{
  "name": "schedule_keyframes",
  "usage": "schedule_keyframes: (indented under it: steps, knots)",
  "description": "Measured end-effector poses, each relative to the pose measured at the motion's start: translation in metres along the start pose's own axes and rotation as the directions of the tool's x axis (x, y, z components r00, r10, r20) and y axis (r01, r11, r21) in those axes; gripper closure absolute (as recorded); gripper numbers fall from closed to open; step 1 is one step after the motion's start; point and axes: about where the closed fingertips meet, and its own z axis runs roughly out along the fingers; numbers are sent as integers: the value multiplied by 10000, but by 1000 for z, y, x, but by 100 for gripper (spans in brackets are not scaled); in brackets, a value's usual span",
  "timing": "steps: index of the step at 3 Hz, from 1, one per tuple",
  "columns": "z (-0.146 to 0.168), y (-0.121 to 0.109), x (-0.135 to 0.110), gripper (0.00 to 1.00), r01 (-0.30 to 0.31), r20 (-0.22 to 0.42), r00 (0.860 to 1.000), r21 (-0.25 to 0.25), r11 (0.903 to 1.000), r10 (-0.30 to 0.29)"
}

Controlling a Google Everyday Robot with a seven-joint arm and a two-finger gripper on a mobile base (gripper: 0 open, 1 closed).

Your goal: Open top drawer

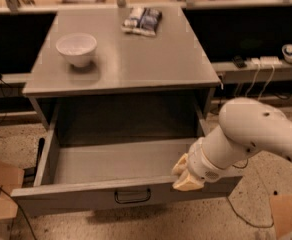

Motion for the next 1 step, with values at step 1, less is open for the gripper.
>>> schedule_keyframes:
  steps: [1]
  knots:
    - [-1, 0, -1, 62, 0, 0, 10000, 0, 10000, 0]
